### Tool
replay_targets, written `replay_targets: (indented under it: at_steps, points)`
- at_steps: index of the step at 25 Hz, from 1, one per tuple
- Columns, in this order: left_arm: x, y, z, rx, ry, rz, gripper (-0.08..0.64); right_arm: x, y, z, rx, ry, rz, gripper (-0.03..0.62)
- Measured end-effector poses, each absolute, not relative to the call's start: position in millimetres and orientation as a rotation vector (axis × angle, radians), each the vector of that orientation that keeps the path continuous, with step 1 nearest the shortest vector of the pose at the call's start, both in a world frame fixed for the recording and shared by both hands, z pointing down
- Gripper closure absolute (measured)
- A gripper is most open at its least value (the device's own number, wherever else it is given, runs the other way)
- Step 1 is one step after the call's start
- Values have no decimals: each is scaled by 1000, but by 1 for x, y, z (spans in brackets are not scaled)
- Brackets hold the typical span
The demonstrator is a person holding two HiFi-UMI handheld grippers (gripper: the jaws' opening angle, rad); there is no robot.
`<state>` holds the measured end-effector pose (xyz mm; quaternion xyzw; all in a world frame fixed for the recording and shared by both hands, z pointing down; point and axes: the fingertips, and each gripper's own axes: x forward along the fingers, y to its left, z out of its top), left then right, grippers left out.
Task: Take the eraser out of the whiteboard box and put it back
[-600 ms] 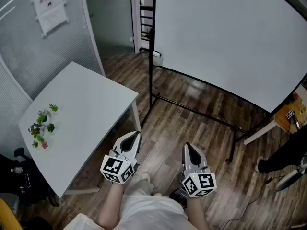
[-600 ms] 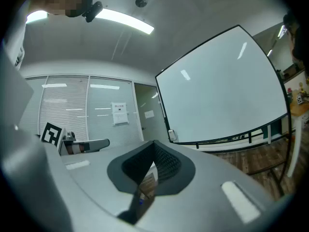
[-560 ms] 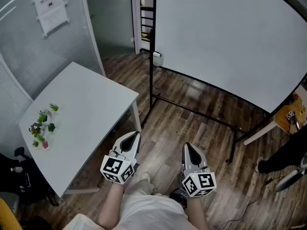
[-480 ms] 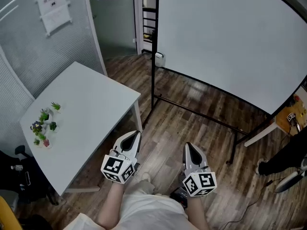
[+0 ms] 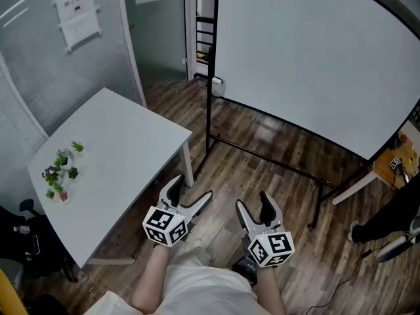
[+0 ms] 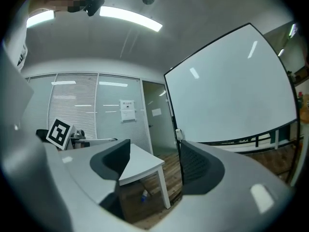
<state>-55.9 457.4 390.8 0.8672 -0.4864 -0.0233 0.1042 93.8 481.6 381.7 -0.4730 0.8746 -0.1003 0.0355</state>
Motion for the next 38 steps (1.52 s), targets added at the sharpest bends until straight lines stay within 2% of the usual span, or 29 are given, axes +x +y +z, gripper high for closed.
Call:
replay_targets:
  at_steps: [12, 29, 38]
  points:
    - [-59, 377, 408, 2555, -1469, -47, 141, 99, 405, 404, -1477, 2681, -351, 247]
    - [-98, 55, 406, 2576, -1404, -26, 148, 67, 92, 404, -1539, 2686, -401, 250]
    - [-114, -38, 416, 2585, -1340, -32, 150, 44, 2, 408, -1571, 2699, -403, 253]
